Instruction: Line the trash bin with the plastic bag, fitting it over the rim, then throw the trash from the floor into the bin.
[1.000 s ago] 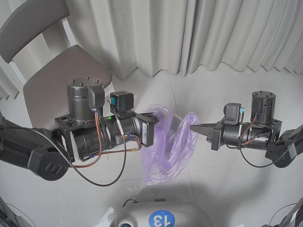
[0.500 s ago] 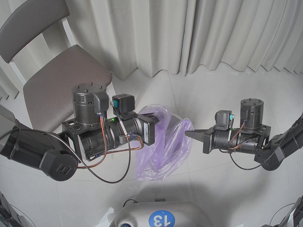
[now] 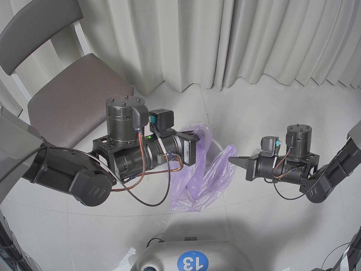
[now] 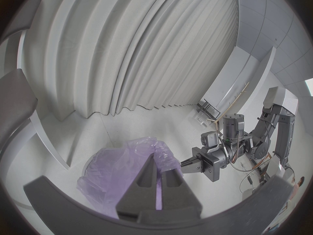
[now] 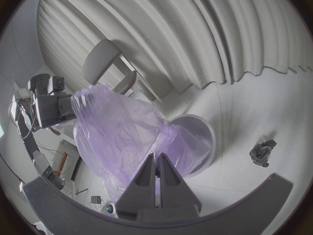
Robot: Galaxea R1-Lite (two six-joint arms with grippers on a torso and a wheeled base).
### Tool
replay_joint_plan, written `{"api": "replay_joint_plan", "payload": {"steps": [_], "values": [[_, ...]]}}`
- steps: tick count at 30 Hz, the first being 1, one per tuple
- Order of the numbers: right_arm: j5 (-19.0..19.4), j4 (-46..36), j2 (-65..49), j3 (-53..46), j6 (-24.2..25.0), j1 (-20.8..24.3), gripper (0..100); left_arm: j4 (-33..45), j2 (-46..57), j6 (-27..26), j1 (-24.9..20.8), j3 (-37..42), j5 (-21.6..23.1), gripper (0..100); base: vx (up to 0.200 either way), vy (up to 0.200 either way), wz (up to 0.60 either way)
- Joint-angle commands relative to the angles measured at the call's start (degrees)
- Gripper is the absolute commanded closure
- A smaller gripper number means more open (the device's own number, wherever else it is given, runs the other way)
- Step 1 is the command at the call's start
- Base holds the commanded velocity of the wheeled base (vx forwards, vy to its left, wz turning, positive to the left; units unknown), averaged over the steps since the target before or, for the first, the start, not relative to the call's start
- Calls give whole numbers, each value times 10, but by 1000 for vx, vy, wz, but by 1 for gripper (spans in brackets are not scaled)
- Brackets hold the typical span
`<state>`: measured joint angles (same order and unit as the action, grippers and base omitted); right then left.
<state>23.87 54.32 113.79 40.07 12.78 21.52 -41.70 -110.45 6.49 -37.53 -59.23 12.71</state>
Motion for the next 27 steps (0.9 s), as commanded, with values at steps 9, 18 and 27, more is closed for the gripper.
{"api": "replay_joint_plan", "payload": {"steps": [9, 18, 27], "values": [[-2, 75, 31, -49, 23, -19, 100, -14, -81, 42, 33, -63, 50, 100, 0, 0, 0], [-6, 118, 64, -49, 47, -16, 100, -69, -128, 73, 96, -53, 75, 100, 0, 0, 0], [-35, 112, 62, -44, 59, -24, 100, -157, -144, 112, 152, 3, 75, 100, 0, 0, 0]]}}
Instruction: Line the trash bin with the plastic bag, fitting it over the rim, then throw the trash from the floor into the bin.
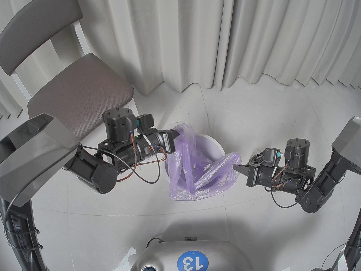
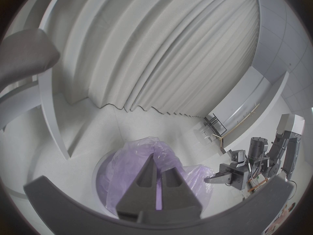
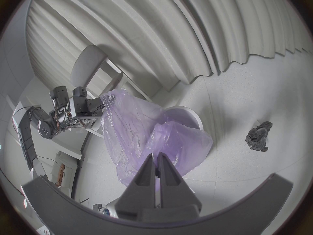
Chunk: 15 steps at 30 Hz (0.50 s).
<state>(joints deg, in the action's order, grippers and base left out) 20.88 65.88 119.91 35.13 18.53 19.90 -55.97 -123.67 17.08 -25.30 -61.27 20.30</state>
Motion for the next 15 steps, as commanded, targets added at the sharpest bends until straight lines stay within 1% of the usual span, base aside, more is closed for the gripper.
{"api": "replay_joint_plan", "payload": {"steps": [1, 5, 7, 10, 13, 14, 15], "values": [[-5, -4, 2, 6, 1, -11, 100, -15, -15, 6, 35, 26, -3, 100, 0, 0, 0], [-7, -34, 7, 19, 1, -23, 100, -22, -14, 5, 58, 62, -4, 100, 0, 0, 0], [-7, -47, 4, 22, 1, -27, 100, -24, -15, 2, 62, 66, -5, 100, 0, 0, 0], [-12, -95, 1, 34, -1, -30, 100, -21, -12, 1, 62, 73, -4, 100, 0, 0, 0], [-31, -125, -8, 45, -2, -30, 100, -14, -10, 0, 63, 70, -4, 100, 0, 0, 0], [-31, -125, -8, 45, -2, -30, 100, -14, -10, 0, 63, 70, -4, 100, 0, 0, 0], [-54, -156, -13, 56, -2, -33, 100, 2, -8, 0, 66, 68, -4, 100, 0, 0, 0]]}}
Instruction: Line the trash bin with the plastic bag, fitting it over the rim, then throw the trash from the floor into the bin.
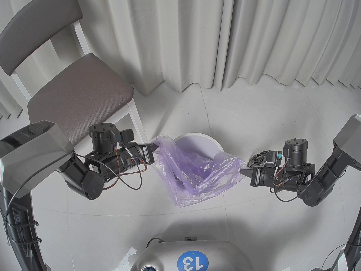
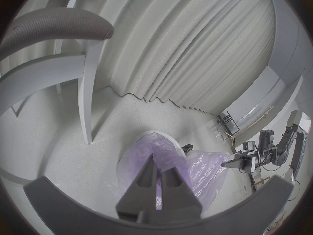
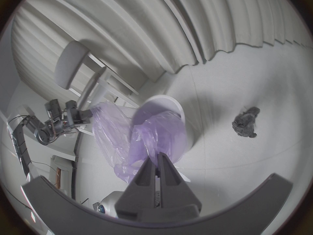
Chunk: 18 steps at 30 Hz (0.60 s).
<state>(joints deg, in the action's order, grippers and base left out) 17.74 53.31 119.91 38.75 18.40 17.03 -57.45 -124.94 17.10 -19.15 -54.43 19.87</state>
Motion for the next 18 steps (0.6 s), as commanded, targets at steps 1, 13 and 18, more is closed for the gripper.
{"api": "replay_joint_plan", "payload": {"steps": [1, 13, 18], "values": [[-26, -36, -13, 22, -1, -4, 100, 19, 5, -1, 5, -1, 0, 100, 0, 0, 0], [-182, -264, 2, 135, 1, 23, 100, 130, 7, -53, 45, -16, -4, 100, 0, 0, 0], [-197, -324, -3, 143, 1, 33, 100, 208, 34, -74, 50, -16, -4, 100, 0, 0, 0]]}}
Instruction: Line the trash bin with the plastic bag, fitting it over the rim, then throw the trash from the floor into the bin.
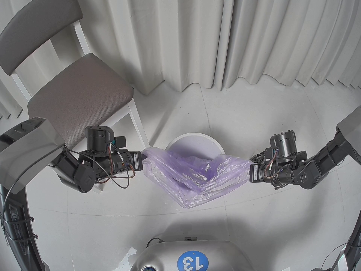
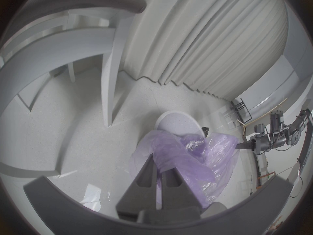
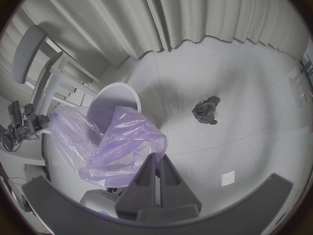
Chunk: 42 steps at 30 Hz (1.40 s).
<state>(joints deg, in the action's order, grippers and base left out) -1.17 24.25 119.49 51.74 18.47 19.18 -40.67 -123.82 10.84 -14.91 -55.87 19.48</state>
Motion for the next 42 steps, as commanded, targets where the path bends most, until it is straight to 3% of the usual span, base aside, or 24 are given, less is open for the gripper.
{"api": "replay_joint_plan", "payload": {"steps": [1, 7, 14, 20, 34, 42], "values": [[-8, -40, 0, 14, 2, 11, 100, 52, 27, -13, 8, -1, -1, 100, 0, 0, 0], [-8, -41, 4, 2, 3, 11, 100, 59, 9, -20, 1, -3, -5, 100, 0, 0, 0], [-4, -3, 19, -11, 21, 7, 100, -41, -54, -19, -4, -3, -14, 100, 0, 0, 0], [-6, 13, 36, -5, 24, 10, 100, -48, -65, -12, -14, -6, -12, 100, 0, 0, 0], [-5, 110, 84, -1, 53, -16, 100, -131, -86, 62, 1, -13, -23, 100, 0, 0, 0], [-1, 111, 87, -7, 52, -17, 100, -132, -88, 67, -9, -1, -23, 100, 0, 0, 0]]}}
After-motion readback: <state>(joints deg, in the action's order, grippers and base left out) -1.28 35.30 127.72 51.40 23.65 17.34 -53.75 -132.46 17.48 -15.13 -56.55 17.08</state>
